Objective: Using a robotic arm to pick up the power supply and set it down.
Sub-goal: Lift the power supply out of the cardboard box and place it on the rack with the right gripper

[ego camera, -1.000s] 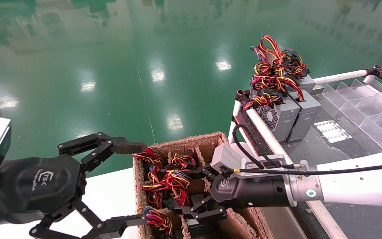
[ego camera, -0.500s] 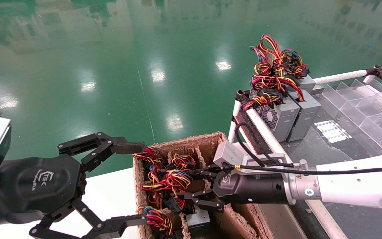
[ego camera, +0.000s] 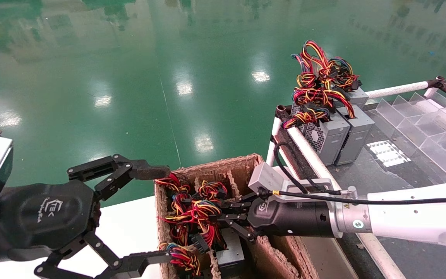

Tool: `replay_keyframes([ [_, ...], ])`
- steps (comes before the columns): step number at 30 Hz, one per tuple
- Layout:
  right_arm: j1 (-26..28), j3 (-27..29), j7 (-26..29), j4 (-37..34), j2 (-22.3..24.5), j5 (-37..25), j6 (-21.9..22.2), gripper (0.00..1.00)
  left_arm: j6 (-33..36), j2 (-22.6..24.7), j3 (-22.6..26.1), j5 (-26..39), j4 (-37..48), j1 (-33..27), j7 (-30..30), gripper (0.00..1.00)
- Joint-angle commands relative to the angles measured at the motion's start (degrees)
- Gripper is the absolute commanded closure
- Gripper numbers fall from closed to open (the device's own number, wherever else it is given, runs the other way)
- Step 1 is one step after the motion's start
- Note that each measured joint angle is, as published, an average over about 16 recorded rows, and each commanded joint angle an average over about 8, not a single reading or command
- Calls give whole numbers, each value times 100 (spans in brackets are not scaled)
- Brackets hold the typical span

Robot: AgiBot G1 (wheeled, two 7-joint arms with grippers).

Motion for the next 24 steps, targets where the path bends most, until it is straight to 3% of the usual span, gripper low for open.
replay_keyframes([
  [1,-6,-6,12,5,-10,-15,24,100,0,0,1,0,0,0,0,0],
  [24,-166,560,-67,352,559,862,-203,100,-3,-3,7,-4,0,-2,3,0],
])
